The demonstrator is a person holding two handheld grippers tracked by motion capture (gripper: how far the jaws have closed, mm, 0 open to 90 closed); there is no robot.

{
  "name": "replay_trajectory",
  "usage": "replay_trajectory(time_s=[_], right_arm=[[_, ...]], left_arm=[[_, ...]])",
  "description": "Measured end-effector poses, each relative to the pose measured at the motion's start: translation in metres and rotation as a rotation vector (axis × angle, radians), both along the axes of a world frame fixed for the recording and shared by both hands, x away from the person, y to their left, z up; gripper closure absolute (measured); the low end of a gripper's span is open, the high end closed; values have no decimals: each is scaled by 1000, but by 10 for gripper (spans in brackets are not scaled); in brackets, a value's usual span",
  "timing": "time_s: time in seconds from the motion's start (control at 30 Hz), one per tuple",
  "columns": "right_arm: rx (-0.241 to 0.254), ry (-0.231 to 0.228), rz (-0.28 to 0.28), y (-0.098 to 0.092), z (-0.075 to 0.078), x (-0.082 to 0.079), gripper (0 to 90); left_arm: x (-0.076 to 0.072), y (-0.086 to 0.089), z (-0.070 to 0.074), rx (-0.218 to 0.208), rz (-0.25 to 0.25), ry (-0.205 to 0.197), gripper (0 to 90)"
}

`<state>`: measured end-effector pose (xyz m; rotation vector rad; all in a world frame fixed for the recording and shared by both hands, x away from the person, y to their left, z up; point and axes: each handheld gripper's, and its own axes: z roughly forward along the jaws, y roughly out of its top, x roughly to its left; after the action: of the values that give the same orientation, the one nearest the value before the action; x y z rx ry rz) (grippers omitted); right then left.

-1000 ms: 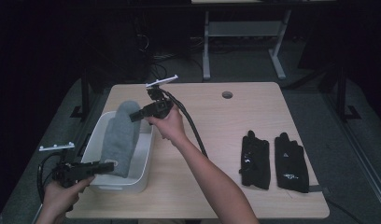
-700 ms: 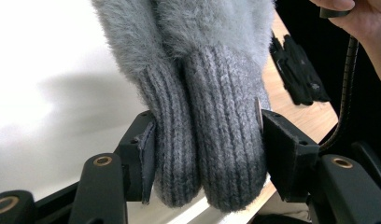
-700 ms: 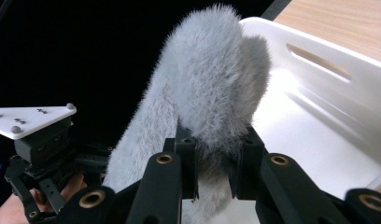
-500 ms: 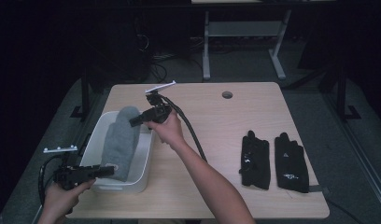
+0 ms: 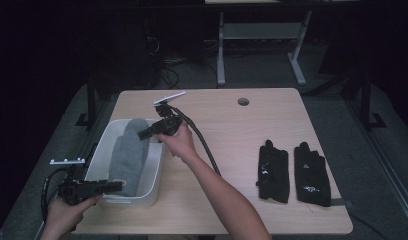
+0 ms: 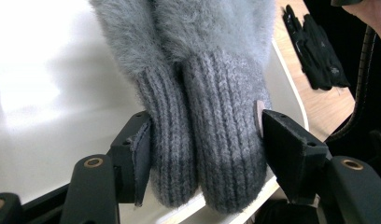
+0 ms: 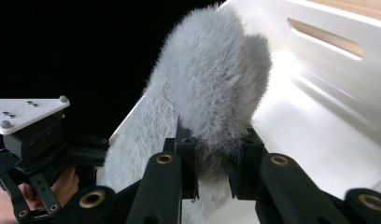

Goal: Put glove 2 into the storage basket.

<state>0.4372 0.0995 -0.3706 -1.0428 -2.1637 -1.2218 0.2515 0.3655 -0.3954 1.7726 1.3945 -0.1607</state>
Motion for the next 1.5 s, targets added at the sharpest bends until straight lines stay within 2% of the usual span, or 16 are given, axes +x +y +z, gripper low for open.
replay_trajectory(time_s=[0.07,0.2,0.27,0.4,0.43,0.5,0.63,0.7,0.87,1.1,1.13,1.23,1.5], right_arm=[[0,2,1,1,-2,0,759],[0,0,14,2,-5,0,761],[-8,5,23,4,-6,0,762],[-18,11,54,9,-10,-2,763],[-49,-4,55,12,-11,-3,762],[-42,2,63,17,-16,-3,762],[-46,-1,68,20,-16,-3,760],[-69,-6,70,22,-15,-2,749],[-88,-18,68,25,-13,0,696],[-90,-32,45,22,-12,2,632],[-88,-36,28,18,-8,3,621],[-51,-37,11,12,-4,6,622],[-44,-49,6,-3,7,6,621]], left_arm=[[0,0,0,2,0,0,366],[0,-1,2,41,0,0,333],[-2,1,4,46,15,-23,331],[-3,4,8,37,25,-45,333],[-3,4,9,38,24,-46,333],[-3,2,12,48,20,-56,333],[-3,1,13,44,19,-64,333],[-2,1,14,37,18,-68,333],[-2,0,15,20,16,-80,333],[-3,-2,18,18,7,-92,332],[-3,-3,18,19,5,-93,332],[-3,-4,21,12,9,-106,334],[-1,-7,28,22,-4,-135,336]])
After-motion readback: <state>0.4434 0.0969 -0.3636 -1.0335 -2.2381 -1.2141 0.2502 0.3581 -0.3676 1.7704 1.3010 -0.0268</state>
